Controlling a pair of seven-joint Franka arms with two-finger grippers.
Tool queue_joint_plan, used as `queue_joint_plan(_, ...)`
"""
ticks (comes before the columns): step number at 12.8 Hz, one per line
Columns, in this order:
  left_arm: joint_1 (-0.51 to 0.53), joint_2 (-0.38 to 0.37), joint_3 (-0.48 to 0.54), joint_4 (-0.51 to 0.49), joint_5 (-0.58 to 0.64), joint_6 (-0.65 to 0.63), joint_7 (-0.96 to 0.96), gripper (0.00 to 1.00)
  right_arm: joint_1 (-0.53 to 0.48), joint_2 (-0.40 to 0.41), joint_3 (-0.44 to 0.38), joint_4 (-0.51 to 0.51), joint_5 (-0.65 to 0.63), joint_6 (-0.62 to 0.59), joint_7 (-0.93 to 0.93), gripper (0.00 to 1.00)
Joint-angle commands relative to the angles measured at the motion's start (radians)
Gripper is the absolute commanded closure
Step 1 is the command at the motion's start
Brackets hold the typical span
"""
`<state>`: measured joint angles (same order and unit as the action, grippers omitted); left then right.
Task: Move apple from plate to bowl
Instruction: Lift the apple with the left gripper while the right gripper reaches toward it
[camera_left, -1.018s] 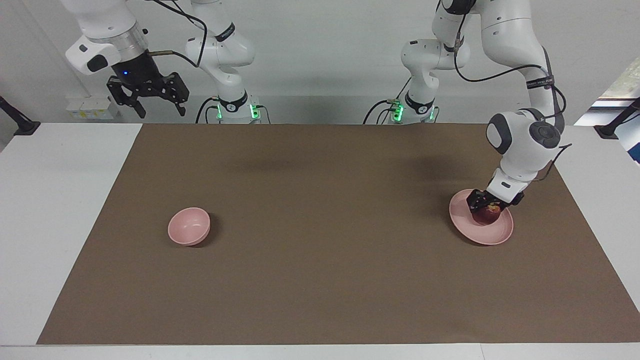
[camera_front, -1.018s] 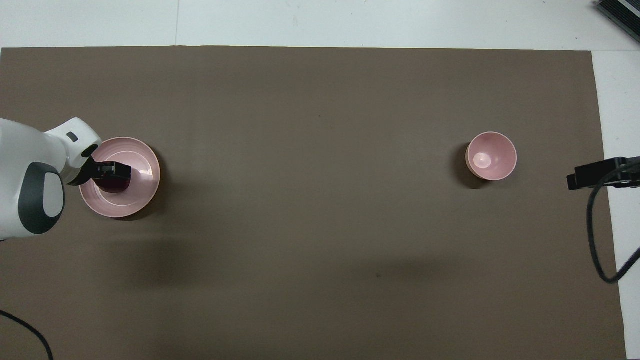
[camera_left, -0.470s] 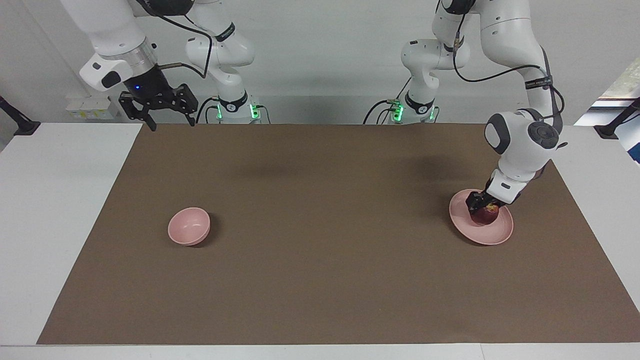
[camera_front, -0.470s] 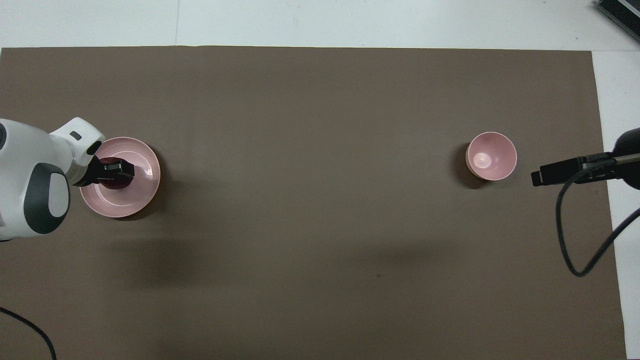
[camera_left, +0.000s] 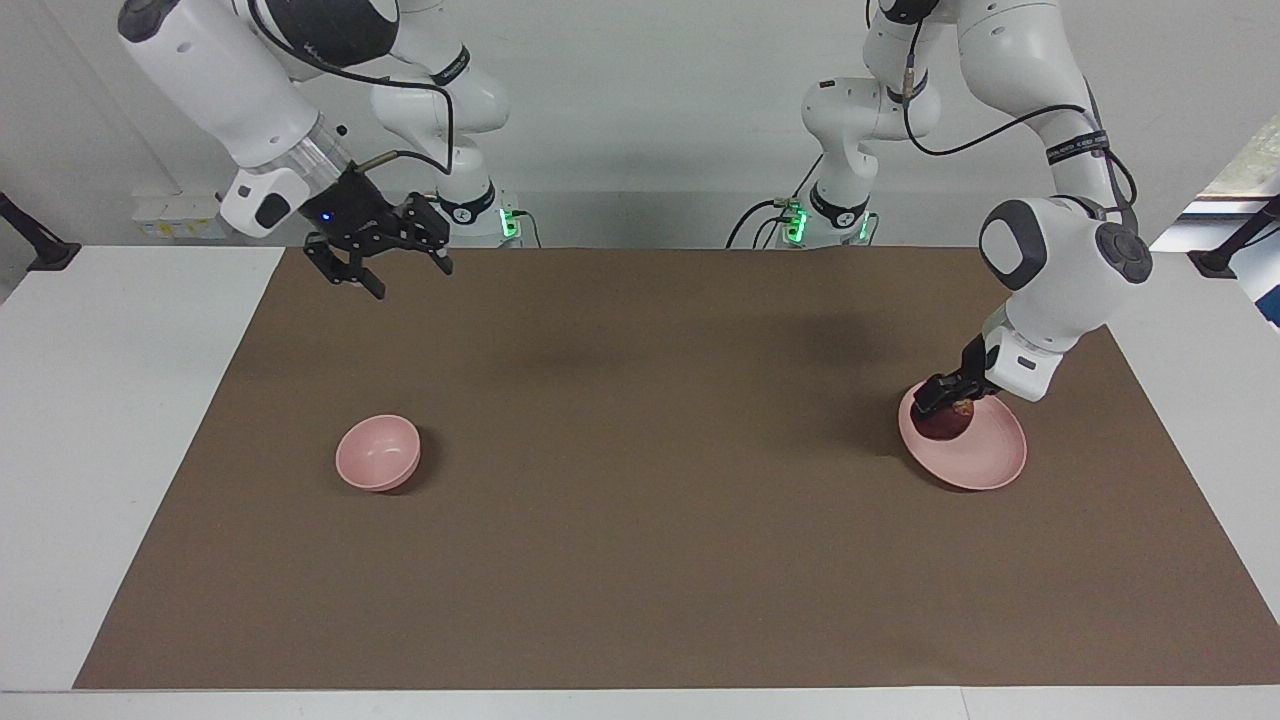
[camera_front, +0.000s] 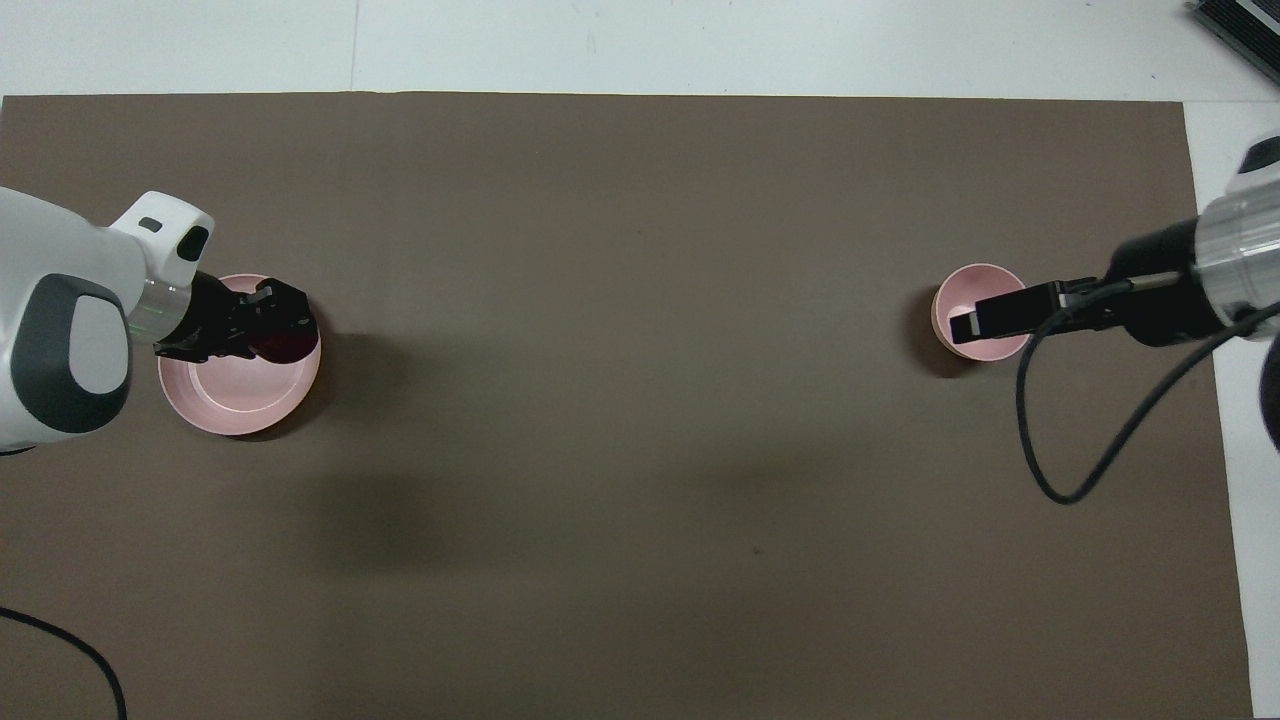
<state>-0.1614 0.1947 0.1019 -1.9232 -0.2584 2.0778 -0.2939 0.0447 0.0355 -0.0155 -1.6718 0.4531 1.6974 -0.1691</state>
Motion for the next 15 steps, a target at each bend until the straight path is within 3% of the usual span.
queue_joint_plan(1,-0.095,-0.006,0.013,0.007,-0.01,-0.018,-0.319,1.0,-0.006,0.003,0.002,-0.135,0.218,0.105,-0.183,0.0)
queue_joint_plan(5,-0.17,-0.008,-0.016,0.007,-0.07,0.004,-0.539,1.0,0.001,0.053,0.003,-0.186,0.41,0.165,-0.279,0.0)
queue_joint_plan(8,-0.191,-0.006,-0.034,0.018,-0.169,0.002,-0.593,1.0,0.021,0.058,0.005,-0.207,0.495,0.177,-0.28,0.0)
queue_joint_plan(11,-0.199,-0.009,-0.054,0.012,-0.421,-0.015,-0.625,1.0,0.044,0.07,0.003,-0.267,0.669,0.182,-0.352,0.0)
queue_joint_plan(15,-0.202,-0.021,-0.09,0.001,-0.758,-0.022,-0.634,1.0,0.063,0.081,0.005,-0.286,0.707,0.205,-0.406,0.0)
